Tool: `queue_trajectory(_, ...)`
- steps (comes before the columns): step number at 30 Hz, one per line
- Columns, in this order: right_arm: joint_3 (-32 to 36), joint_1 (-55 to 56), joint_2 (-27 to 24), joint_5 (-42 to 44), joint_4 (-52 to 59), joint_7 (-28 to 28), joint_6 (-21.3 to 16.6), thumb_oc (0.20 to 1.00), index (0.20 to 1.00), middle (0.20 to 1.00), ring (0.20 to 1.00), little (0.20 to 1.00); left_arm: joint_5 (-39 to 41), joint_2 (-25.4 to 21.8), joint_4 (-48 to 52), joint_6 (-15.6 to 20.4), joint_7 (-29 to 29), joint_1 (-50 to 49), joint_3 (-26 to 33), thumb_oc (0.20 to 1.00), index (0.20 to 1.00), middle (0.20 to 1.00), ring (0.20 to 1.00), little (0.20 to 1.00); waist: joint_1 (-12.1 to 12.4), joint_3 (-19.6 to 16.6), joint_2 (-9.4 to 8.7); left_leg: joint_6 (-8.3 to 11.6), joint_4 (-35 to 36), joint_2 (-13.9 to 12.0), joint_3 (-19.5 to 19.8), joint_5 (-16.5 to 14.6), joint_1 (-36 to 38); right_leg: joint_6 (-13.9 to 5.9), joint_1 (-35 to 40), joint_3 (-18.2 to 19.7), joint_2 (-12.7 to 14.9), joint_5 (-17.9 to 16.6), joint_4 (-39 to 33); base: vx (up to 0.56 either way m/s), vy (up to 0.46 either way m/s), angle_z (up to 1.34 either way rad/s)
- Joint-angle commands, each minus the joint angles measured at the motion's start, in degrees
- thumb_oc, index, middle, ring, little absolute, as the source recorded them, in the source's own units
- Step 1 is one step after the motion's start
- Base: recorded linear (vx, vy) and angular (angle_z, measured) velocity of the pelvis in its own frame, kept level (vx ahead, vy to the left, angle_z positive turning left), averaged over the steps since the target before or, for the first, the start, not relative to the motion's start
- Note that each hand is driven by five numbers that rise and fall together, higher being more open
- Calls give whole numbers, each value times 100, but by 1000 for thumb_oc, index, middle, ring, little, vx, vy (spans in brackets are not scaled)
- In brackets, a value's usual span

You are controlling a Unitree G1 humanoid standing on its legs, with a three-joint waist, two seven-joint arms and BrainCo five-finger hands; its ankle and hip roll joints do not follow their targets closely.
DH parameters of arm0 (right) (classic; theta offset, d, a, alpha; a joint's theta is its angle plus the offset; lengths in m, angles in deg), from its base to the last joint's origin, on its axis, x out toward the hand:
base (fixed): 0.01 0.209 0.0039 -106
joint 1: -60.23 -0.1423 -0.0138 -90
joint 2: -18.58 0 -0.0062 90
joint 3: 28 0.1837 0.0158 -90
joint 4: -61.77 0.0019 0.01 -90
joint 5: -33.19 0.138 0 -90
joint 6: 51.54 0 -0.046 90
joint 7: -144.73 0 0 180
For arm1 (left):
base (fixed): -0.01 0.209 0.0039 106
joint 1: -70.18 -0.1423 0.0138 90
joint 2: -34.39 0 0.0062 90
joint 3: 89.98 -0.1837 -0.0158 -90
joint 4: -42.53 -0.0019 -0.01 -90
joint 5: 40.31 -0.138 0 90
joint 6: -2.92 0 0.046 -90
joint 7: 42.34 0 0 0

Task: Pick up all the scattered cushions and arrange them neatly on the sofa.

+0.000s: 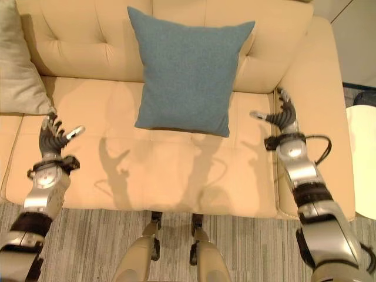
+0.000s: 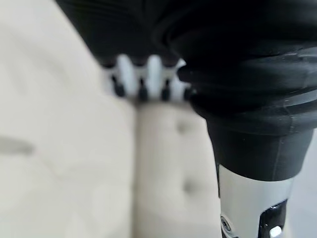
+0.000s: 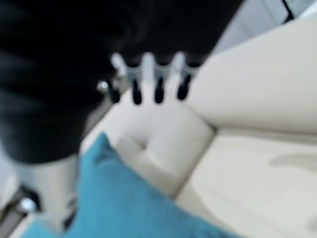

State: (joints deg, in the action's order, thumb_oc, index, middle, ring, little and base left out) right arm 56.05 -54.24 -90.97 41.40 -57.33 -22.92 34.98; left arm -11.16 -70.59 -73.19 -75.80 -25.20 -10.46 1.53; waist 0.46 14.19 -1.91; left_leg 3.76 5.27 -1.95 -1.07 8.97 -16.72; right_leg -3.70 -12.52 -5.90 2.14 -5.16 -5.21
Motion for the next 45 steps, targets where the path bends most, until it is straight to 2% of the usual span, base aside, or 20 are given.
queue_trajectory(1, -127, 307, 44, -426, -241, -201, -160, 1000, 1000, 1000, 1000, 1000, -455, 61, -420, -17, -400, -68, -24, 1000, 1000, 1000, 1000, 1000, 49, -652, -78, 217, -27, -27, -144, -311, 476, -520, 28, -149, 364, -16, 21, 31, -12, 9)
queue_trajectory(3, -30, 902, 302, -599, -390, -325, -170, 1000, 1000, 1000, 1000, 1000, -836, 237, -562, -160, -548, -620, 31, 1000, 1000, 1000, 1000, 1000, 20, -731, -58, 204, -27, -21, -134, -339, 682, -513, 246, -171, 341, 22, 21, 37, 8, 6)
queue_trajectory(6, -60, 1260, 507, -889, -641, -400, -79, 1000, 1000, 1000, 1000, 1000, -916, 488, -1000, -266, -656, -997, 162, 1000, 1000, 1000, 1000, 1000, 15, -811, -49, 198, -27, -37, -145, -364, 865, -502, 433, -203, 324, 64, 21, 25, 7, 6)
queue_trajectory(9, -153, 1643, 961, -1046, -1600, -508, 48, 1000, 1000, 1000, 1000, 1000, -832, 1118, -2708, -635, -883, -1274, 270, 1000, 1000, 1000, 1000, 1000, -14, -983, -37, 190, -27, -63, -150, -375, 1143, -493, 727, -223, 288, 114, 23, 0, 0, 0)
queue_trajectory(12, -275, 1796, 1195, -1114, -2434, -545, 105, 1000, 1000, 1000, 1000, 1000, -1508, 1253, -3902, -838, -1020, -1225, 99, 1000, 1000, 1000, 1000, 1000, -76, -1076, -31, 205, -27, -109, -203, -397, 1348, -460, 936, -226, 253, 184, 55, 0, 0, 0)
queue_trajectory(15, -255, 1926, 1344, -1104, -3088, -572, 132, 1000, 1000, 1000, 1000, 1000, -1988, 1339, -4482, -945, -1069, -1192, -55, 1000, 1000, 1000, 1000, 1000, -133, -1123, -27, 237, -27, -166, -233, -408, 1507, -433, 1085, -259, 216, 272, 130, -12, -31, 5)
queue_trajectory(17, -121, 1994, 1484, -947, -3453, -601, 154, 1000, 1000, 1000, 1000, 1000, -1942, 1410, -4704, -1051, -1192, -1210, -19, 1000, 1000, 1000, 1000, 1000, -162, -1149, -30, 250, -45, -198, -243, -416, 1600, -400, 1178, -262, 180, 348, 196, -16, -64, 6)
queue_trajectory(22, -34, 2173, 1601, -827, -4083, -702, 254, 1000, 1000, 1000, 1000, 1000, -2114, 1416, -4887, -1088, -1338, -1215, -117, 1000, 1000, 1000, 1000, 1000, -212, -1109, -52, 263, -145, -274, -165, -381, 1650, -288, 1365, -176, 49, 429, 137, -60, -76, 5)
queue_trajectory(24, 153, 2259, 1599, -608, -4272, -697, 277, 1000, 1000, 1000, 1000, 1000, -2041, 1312, -4906, -1179, -1420, -1029, -152, 1000, 1000, 1000, 1000, 1000, -310, -967, -100, 347, -507, -321, -226, -259, 1289, -239, 1263, -206, 31, 372, 52, -295, -82, 22)
queue_trajectory(25, 154, 2192, 1538, -596, -4402, -719, 316, 1000, 1000, 1000, 1000, 1000, -2040, 1236, -4840, -1099, -1431, -903, -192, 1000, 1000, 1000, 1000, 1000, -350, -903, -180, 274, -1029, -191, -199, -517, 1126, -219, 1092, -200, 115, 275, 87, -457, -69, 119)
queue_trajectory(26, 158, 2150, 1452, -646, -4465, -732, 340, 1000, 1000, 1000, 1000, 1000, -2069, 1215, -4815, -1071, -1488, -801, -258, 1000, 1000, 1000, 1000, 1000, -415, -888, -266, 182, -1770, -83, -179, -980, 1167, -217, 922, -185, 206, 180, 154, -318, -1, 116)
queue_trajectory(29, 165, 2154, 1414, -720, -4519, -761, 388, 1000, 1000, 1000, 1000, 1000, -2073, 1226, -4824, -1085, -1531, -741, -295, 1000, 1000, 1000, 1000, 1000, -475, -959, -252, 153, -1764, 5, -90, -1147, 1413, -232, 865, -123, 200, 96, 135, -94, 60, 2)
queue_trajectory(31, 182, 2138, 1384, -756, -4575, -821, 449, 1000, 1000, 1000, 1000, 1000, -1967, 1232, -4817, -1084, -1564, -658, -292, 1000, 1000, 1000, 1000, 1000, -535, -1014, -155, 158, -1629, 147, 215, -1268, 1876, -272, 738, -37, 154, -17, 167, -90, 158, 7)
queue_trajectory(32, 220, 2121, 1364, -702, -4542, -836, 501, 1000, 1000, 1000, 1000, 1000, -1801, 1230, -4767, -1120, -1567, -596, -280, 1000, 1000, 1000, 1000, 1000, -667, -1015, -59, 47, -1131, 166, 188, -1354, 2117, -363, 525, 15, 179, -162, 240, -116, 183, 0)
queue_trajectory(34, 175, 2064, 1395, -754, -4574, -845, 538, 1000, 1000, 1000, 1000, 1000, -1788, 1195, -4728, -1121, -1594, -497, -305, 1000, 1000, 1000, 1000, 1000, -707, -1004, -56, -26, -795, 260, 132, -1454, 2158, -442, 381, 80, 252, -321, 241, -140, 176, 6)
queue_trajectory(38, 149, 1906, 1416, -900, -4579, -855, 570, 1000, 1000, 1000, 1000, 1000, -1742, 1068, -4768, -1111, -1609, -372, -267, 1000, 1000, 1000, 1000, 1000, -640, -902, -75, -209, -502, 480, -10, -1480, 2148, -633, 172, 81, 437, -489, 285, -197, 247, -25)
queue_trajectory(40, 109, 1831, 1428, -951, -4580, -888, 600, 1000, 1000, 1000, 1000, 1000, -1787, 953, -4820, -1122, -1627, -332, -249, 1000, 1000, 1000, 1000, 1000, -640, -839, -59, -256, -453, 487, -65, -1416, 2126, -718, 54, 200, 512, -555, 380, -158, 146, -60)
queue_trajectory(42, 75, 1787, 1434, -956, -4575, -900, 611, 1000, 1000, 1000, 1000, 1000, -1805, 879, -4841, -1121, -1633, -319, -236, 1000, 1000, 1000, 1000, 1000, -645, -814, -43, -287, -458, 464, -92, -1385, 2078, -711, -19, 287, 504, -476, 518, -151, 90, -41)
queue_trajectory(43, 37, 1758, 1423, -978, -4571, -912, 596, 1000, 1000, 1000, 1000, 1000, -1854, 807, -4872, -1133, -1647, -297, -249, 1000, 1000, 1000, 1000, 1000, -646, -781, -12, -324, -481, 454, -107, -1338, 2033, -670, 2, 374, 425, -306, 875, -233, 143, -11)
queue_trajectory(45, -39, 1751, 1408, -1022, -4581, -942, 573, 1000, 1000, 1000, 1000, 1000, -1962, 668, -4961, -1187, -1671, -326, -234, 1000, 1000, 1000, 1000, 1000, -549, -857, 63, -388, -422, 425, -209, -1207, 1929, -505, 241, 238, 359, 138, 1405, -229, 146, -32)
